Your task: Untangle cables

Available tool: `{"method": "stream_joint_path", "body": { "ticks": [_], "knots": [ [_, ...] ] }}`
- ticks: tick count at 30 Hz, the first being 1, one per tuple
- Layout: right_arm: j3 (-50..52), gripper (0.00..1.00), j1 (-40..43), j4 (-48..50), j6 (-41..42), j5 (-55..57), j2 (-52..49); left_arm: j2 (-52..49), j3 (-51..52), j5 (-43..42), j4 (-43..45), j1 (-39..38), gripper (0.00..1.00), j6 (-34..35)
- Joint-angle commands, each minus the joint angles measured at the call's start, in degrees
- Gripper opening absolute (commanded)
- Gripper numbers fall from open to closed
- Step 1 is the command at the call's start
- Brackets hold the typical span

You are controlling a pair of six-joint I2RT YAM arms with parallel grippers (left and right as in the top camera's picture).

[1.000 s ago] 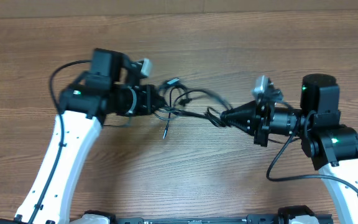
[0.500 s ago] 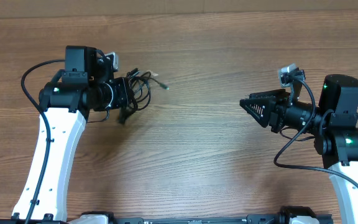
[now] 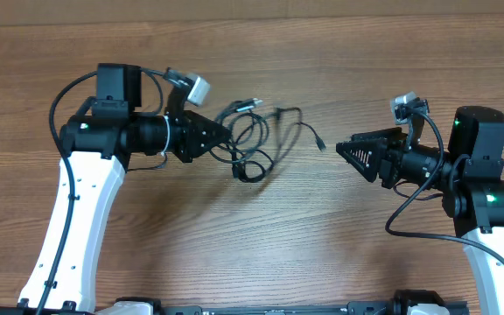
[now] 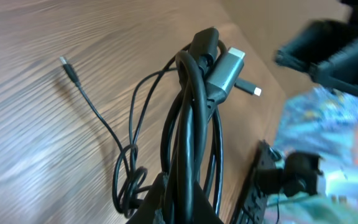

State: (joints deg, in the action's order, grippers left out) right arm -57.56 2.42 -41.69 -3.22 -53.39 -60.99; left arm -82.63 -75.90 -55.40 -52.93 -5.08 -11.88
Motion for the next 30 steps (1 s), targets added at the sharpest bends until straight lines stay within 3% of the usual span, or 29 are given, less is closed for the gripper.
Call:
{"method": "stream_joint_path", "body": {
  "ticks": [1, 5, 8, 17, 18, 20, 21, 23, 27, 30],
  "knots": [
    [-1.3, 0.51, -0.2, -0.5, -6.8, -6.1, 1.0, 0.1, 0.0, -6.8, 0.3, -3.7, 0.04, -10.1],
    [-1.3, 0.59, -0.2, -3.9, -24.0, -7.1, 1.0, 0.1, 0.0, -6.8, 0.3, -7.5, 0.04, -11.8],
    [-1.3, 0.62, -0.2, -6.1, -31.7, -7.1, 1.0, 0.1, 0.0, -7.3, 0.3, -9.5, 0.04, -12.0],
    [-1.3, 0.64, -0.2, -7.3, -36.3, -4.6, 0.7, 0.1, 0.0, -9.3, 0.9, -13.7, 0.04, -12.2],
    [-1.3, 0.6, -0.2, -7.6, -36.3, -4.6, 0.6, 0.1, 0.0, -10.2, 1.2, -13.9, 0.04, -12.2],
    [-1.3, 0.42, -0.2, -8.3, -36.3, -4.6, 0.2, 0.1, 0.0, -12.7, 2.2, -14.1, 0.04, -12.2],
    [-1.3, 0.24, -0.2, -8.7, -36.3, -4.6, -0.1, 0.1, 0.0, -14.5, 2.9, -14.1, 0.04, -12.2],
    [-1.3, 0.04, -0.2, -9.4, -36.2, -4.7, -0.5, 0.1, 0.0, -15.6, 4.6, -14.1, 0.04, -12.2],
    [-1.3, 0.04, -0.2, -10.2, -35.8, -4.8, -0.5, 0.1, 0.0, -12.0, 5.3, -14.1, 0.04, -12.1],
    [-1.3, 0.04, 0.0, -10.3, -35.5, -4.7, -0.5, 0.1, 0.0, 1.5, 4.3, -14.1, 0.04, -8.7]
  ]
}}
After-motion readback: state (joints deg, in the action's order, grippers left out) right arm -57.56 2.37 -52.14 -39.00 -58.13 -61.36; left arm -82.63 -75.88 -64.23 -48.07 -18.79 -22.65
